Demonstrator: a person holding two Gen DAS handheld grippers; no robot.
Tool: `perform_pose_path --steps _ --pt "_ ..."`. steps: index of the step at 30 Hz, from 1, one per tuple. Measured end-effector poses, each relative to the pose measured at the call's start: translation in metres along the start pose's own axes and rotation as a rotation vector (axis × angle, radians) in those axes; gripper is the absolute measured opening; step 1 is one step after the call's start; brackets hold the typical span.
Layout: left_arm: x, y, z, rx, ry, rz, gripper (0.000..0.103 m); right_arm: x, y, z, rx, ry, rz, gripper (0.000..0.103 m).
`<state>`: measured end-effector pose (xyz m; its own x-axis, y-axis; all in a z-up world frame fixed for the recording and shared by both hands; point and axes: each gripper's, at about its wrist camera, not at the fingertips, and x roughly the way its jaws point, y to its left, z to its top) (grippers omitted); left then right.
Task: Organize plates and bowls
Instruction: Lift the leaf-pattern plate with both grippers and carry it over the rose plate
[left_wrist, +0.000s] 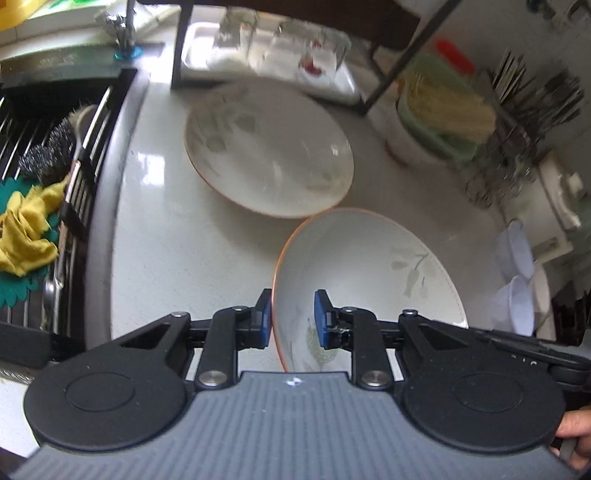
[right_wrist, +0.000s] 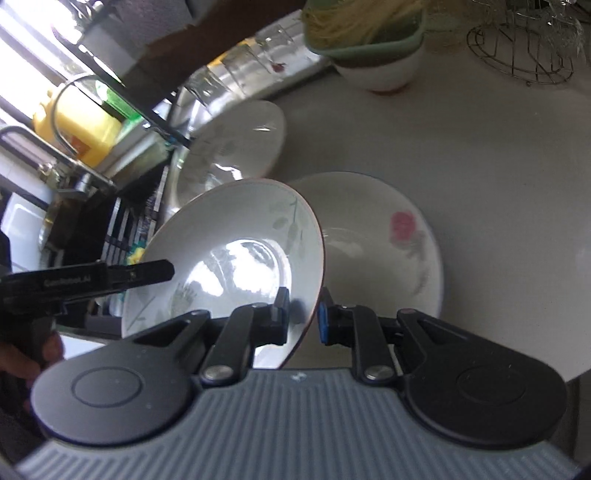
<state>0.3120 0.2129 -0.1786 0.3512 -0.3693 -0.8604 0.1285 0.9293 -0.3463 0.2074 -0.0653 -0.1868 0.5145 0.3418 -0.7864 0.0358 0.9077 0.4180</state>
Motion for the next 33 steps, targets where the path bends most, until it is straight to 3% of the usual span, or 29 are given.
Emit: perform_pose_path --steps 8,14,23,33 --pt "0.023 -0.020 -0.001 0.056 0.054 0.097 0.027 0.012 -0.023 0.007 -0.029 0.014 0.019 0.019" --pt "0.039 -0.026 0.002 -0.007 0.107 0.119 0.027 0.017 -0.031 0.010 -0.075 -0.011 -0.001 0.020" --pt "0.053 -0.046 0.008 0.054 0.132 0.219 0.027 0.017 -0.039 0.013 -0.095 -0.023 -0.020 0.020" --pt "0.060 -0.052 0.006 0.048 0.129 0.272 0.028 0.022 -0.040 0.018 -0.144 -0.013 -0.030 0.021"
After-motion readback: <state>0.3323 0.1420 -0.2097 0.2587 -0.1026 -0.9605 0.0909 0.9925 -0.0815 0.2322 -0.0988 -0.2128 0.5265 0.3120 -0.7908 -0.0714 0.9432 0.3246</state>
